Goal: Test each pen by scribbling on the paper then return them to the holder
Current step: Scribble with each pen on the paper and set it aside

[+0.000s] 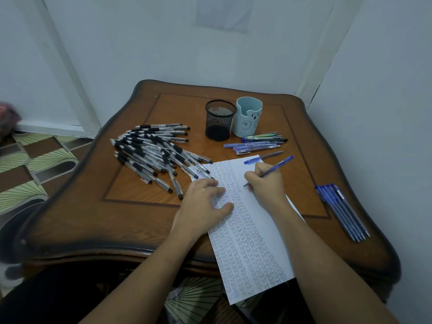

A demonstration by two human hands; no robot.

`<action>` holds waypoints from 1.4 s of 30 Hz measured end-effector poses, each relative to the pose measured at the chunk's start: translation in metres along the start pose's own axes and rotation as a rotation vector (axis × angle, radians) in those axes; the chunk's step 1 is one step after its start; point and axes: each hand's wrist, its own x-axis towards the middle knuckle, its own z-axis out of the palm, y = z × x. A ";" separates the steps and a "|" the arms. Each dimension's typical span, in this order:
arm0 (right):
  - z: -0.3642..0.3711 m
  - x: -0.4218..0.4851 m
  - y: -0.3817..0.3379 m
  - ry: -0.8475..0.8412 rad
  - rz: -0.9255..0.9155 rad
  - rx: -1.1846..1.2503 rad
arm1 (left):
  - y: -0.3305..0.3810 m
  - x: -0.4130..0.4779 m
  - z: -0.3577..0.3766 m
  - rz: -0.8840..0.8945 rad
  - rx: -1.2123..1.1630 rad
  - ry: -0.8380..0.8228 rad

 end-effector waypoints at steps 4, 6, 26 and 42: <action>-0.006 0.004 -0.005 0.038 0.114 0.121 | 0.000 0.000 -0.001 0.004 -0.003 -0.001; -0.004 0.003 -0.006 0.027 0.114 0.106 | 0.000 0.000 -0.001 0.000 -0.004 0.001; 0.006 -0.008 -0.006 -0.006 -0.009 -0.058 | 0.000 0.000 0.000 -0.005 -0.004 0.006; -0.008 0.006 -0.003 0.173 0.227 0.369 | 0.000 -0.001 -0.001 -0.001 -0.030 0.002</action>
